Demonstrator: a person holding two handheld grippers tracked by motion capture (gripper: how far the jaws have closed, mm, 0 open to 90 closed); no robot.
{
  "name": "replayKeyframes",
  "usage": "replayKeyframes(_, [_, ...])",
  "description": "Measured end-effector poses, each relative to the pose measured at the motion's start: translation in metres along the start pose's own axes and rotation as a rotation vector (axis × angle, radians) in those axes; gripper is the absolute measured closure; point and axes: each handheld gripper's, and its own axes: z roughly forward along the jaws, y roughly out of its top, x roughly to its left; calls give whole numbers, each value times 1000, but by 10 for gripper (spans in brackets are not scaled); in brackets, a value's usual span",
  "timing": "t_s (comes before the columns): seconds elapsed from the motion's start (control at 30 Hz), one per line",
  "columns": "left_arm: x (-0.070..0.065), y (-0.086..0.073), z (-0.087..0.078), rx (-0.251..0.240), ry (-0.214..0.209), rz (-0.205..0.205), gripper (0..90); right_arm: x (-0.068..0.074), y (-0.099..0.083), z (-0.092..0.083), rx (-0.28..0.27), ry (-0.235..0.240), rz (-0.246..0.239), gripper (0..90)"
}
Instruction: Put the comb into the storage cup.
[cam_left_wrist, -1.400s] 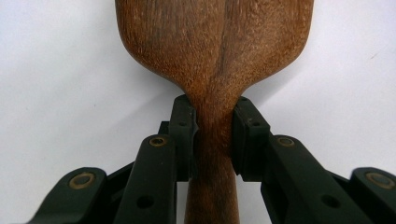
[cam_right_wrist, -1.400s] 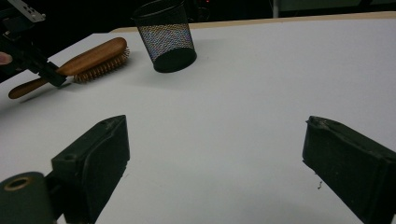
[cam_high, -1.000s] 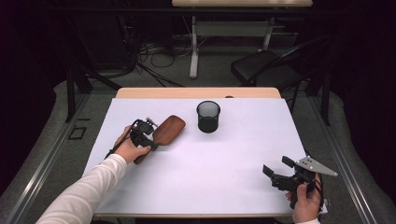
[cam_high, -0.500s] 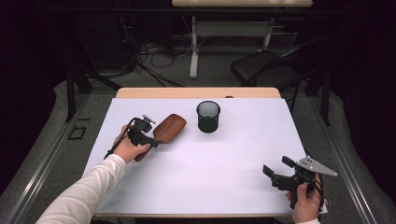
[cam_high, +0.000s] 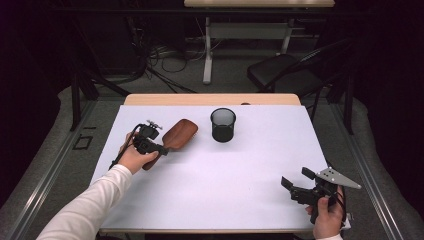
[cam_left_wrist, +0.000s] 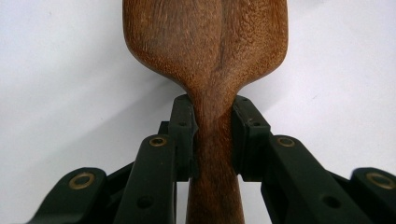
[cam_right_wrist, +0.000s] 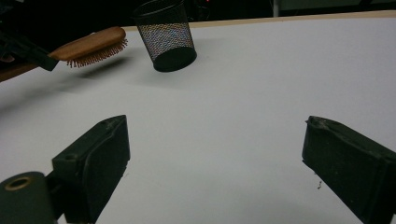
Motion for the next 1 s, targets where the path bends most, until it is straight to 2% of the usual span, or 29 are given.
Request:
replayKeyframes(0.33, [1, 0, -4, -12, -9, -9, 725, 0, 0, 0, 4, 1, 3, 72])
replayKeyframes(0.53, [0, 0, -10, -56, -22, -32, 725, 0, 0, 0, 8, 1, 3, 72])
replayKeyframes(0.83, [-3, 1, -21, -114, -45, -29, 725, 0, 0, 2, 8, -1, 5, 72])
replayKeyframes(1.0, [-7, 2, -28, -153, -40, -36, 724, 0, -1, 3, 15, -3, 5, 72])
